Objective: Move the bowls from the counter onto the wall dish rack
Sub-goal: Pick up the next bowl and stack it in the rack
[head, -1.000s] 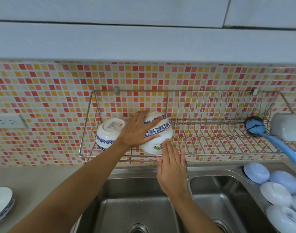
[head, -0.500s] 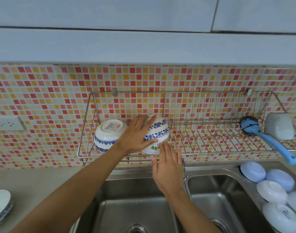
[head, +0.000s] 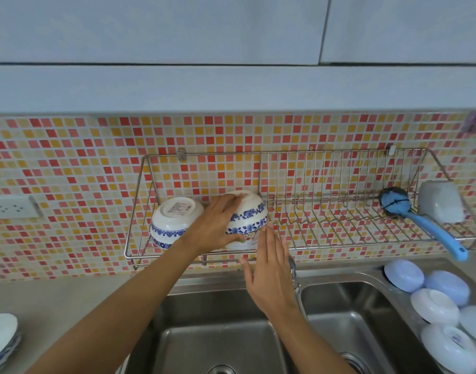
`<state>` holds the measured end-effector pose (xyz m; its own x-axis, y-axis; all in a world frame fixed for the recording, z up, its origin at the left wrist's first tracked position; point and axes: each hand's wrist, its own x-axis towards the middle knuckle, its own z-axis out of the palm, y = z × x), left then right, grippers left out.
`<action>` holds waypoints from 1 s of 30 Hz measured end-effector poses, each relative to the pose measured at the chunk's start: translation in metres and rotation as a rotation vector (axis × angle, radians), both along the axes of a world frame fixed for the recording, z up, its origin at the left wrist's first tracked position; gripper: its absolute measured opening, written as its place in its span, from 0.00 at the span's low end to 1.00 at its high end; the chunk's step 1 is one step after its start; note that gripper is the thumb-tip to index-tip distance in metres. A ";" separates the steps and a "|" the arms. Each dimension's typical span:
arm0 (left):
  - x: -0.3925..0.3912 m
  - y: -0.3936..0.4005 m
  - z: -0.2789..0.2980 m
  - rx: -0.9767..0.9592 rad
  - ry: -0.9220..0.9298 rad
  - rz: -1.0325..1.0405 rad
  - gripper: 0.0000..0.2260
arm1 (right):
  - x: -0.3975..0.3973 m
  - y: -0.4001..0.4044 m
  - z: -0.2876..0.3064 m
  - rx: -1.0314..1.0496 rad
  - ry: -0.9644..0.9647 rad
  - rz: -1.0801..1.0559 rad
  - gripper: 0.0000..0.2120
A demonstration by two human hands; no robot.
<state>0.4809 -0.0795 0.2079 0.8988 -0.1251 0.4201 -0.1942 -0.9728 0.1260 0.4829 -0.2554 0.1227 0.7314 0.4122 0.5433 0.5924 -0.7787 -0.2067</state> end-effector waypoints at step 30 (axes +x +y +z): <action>-0.026 -0.011 -0.035 0.084 0.065 0.408 0.32 | -0.006 0.004 0.001 -0.093 0.009 -0.062 0.46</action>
